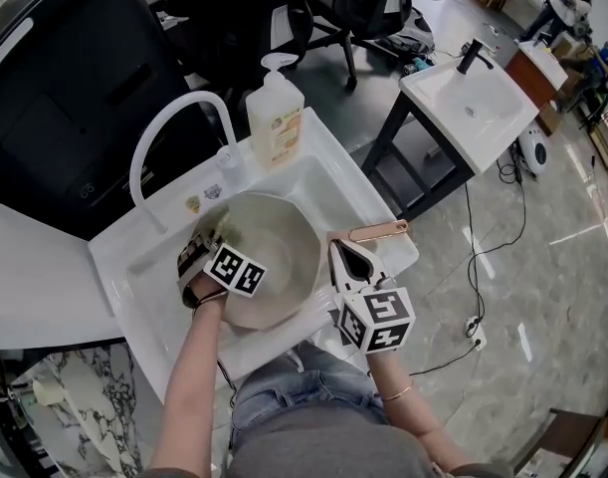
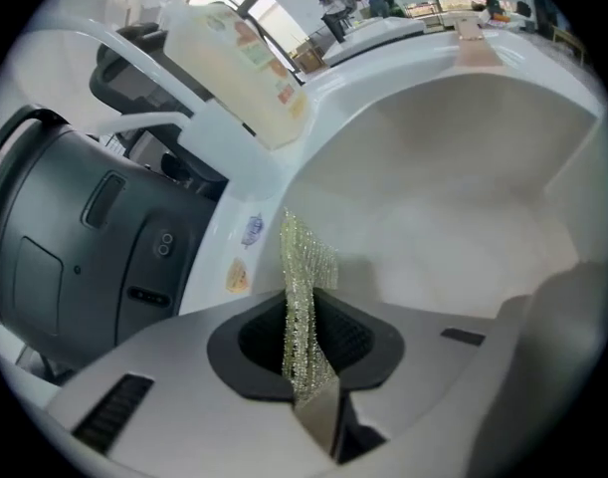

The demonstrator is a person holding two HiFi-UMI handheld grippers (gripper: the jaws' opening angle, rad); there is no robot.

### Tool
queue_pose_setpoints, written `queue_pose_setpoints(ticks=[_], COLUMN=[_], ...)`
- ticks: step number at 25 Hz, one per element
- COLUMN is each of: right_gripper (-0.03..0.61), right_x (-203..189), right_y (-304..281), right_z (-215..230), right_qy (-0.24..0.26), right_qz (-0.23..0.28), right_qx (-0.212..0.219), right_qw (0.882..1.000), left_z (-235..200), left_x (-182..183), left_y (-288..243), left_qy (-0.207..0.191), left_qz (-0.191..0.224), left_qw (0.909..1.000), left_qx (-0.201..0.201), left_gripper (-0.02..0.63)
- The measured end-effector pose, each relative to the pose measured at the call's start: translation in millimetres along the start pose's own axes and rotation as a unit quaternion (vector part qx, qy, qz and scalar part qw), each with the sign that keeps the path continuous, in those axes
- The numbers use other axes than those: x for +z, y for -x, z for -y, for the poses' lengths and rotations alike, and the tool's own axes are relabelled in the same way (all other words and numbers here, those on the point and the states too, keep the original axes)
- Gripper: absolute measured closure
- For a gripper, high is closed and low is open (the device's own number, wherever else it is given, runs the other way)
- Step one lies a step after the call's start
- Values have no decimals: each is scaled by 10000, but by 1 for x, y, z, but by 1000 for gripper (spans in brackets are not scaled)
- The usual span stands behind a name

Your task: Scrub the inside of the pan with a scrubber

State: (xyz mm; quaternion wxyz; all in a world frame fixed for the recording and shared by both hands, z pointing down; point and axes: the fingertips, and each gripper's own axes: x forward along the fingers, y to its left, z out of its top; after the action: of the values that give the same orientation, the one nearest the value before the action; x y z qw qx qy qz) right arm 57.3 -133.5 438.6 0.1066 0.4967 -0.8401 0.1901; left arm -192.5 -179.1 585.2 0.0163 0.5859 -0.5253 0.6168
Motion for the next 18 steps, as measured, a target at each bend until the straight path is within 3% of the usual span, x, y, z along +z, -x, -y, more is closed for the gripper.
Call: queue_pose_setpoints(ticks=[2,3,5,6,8,10,15,17,18], right_gripper=[568,568,568,568,568,568,568,568,568], right_x=[4,6,10,12,14,14,6,5,4], right_y=[2,3,5,6,8,11,15,17,17], right_z=[2,5,9,11,13,14,11,11,11], right_qy=[0,-15,-46,-57,-75,-99,-142,-150,-156], right_qz=[47,74,123,148,196,206,173,166,162], right_qx=[-15,-37,-86,-104,-136,-175,-195,-204,-214], right_qw=[10000,10000,9999,9998,9997,9996,9996,9995,9995], left_z=[-9,-10,1,11,32,53,107,126,133], left_x=[2,4,10,14,27,41,52,52,51], left_y=[17,25,40,49,68,85,109,113,113], left_qy=[232,474,1207,1612,2264,2613,2734,2681,2625], left_qz=[218,334,554,651,826,932,639,413,291], left_qw=[9995,9980,9851,9707,9300,8890,8114,7868,7794], left_qx=[-20,-234,-1093,-1660,-2774,-3644,-5127,-5544,-5681], left_gripper=[551,551,551,552,551,552,552,552,552])
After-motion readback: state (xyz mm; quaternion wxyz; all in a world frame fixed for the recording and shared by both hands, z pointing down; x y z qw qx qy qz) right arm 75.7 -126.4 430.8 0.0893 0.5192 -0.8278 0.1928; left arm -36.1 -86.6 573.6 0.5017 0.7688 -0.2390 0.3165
